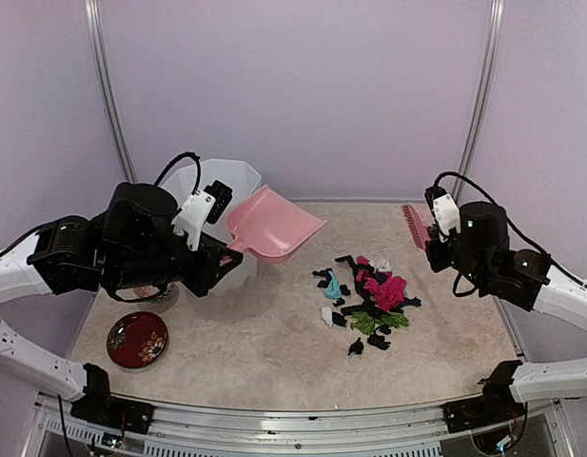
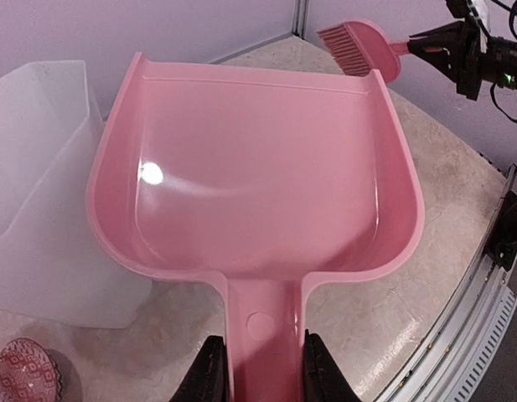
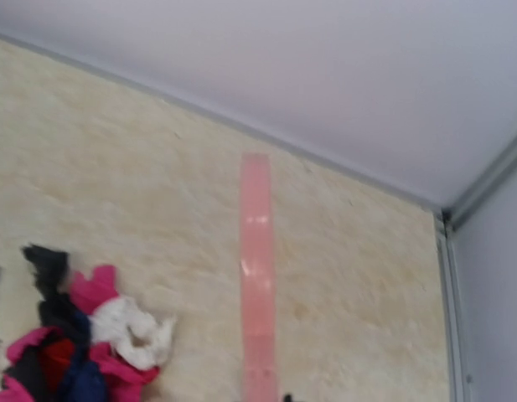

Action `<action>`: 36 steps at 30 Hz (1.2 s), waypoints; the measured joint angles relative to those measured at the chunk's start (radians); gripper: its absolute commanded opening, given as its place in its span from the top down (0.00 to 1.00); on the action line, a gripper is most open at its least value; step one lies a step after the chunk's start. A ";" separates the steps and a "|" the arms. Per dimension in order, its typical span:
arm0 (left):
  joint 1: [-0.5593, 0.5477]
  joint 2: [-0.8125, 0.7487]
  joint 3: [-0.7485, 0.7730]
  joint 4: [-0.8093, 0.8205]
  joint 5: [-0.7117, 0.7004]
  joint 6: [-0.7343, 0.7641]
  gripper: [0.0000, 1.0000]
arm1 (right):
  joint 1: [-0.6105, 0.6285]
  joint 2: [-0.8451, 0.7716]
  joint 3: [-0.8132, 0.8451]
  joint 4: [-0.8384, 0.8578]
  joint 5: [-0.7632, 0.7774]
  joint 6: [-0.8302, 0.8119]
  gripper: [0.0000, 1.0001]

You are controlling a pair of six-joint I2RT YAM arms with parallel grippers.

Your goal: Sweep away the paper scraps from the table

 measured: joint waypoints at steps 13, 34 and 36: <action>-0.077 0.141 -0.218 0.072 0.115 -0.172 1.00 | -0.037 0.233 0.111 -0.174 0.001 0.106 1.00; -0.089 0.381 -0.351 0.279 0.372 -0.201 1.00 | -0.027 0.496 0.249 -0.301 -0.100 0.021 1.00; -0.089 0.407 -0.350 0.303 0.378 -0.201 1.00 | -0.018 0.505 0.257 -0.301 -0.109 0.011 1.00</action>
